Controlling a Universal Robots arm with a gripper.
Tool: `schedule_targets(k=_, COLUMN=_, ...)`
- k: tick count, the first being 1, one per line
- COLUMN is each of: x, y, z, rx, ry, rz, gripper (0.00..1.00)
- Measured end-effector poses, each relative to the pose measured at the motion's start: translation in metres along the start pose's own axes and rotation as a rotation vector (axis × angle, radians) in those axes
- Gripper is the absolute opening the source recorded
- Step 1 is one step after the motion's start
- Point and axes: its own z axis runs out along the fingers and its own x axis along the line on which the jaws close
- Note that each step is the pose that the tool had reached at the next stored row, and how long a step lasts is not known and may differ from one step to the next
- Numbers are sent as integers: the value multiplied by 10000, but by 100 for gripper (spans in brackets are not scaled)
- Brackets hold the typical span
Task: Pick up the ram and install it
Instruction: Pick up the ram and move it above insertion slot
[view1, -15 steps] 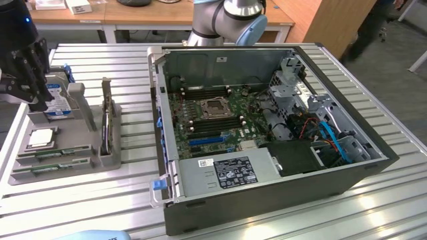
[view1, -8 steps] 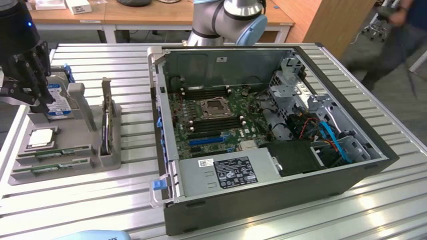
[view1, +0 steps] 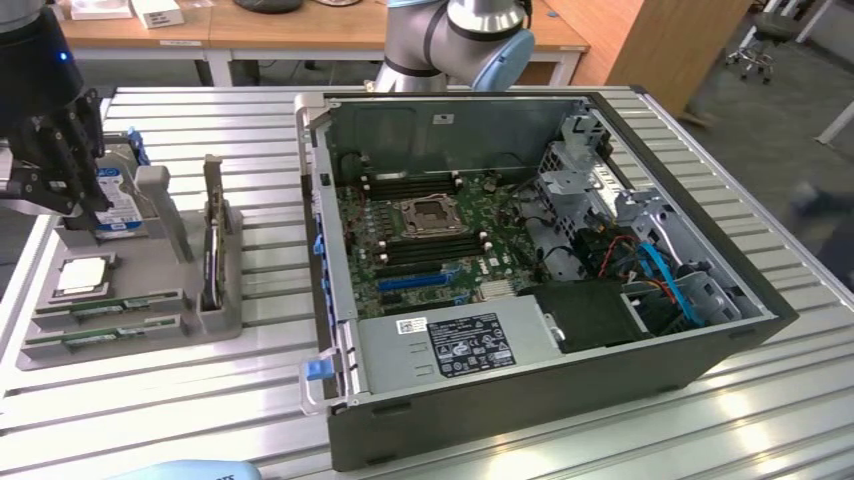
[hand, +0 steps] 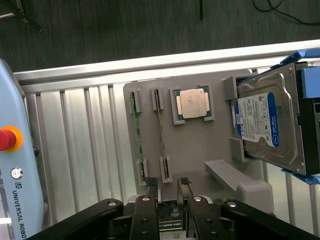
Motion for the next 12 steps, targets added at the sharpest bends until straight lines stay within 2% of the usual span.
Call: schedule_targets(k=12, x=0, y=-4, z=94, rx=0, ry=-1, rz=0, gripper=29)
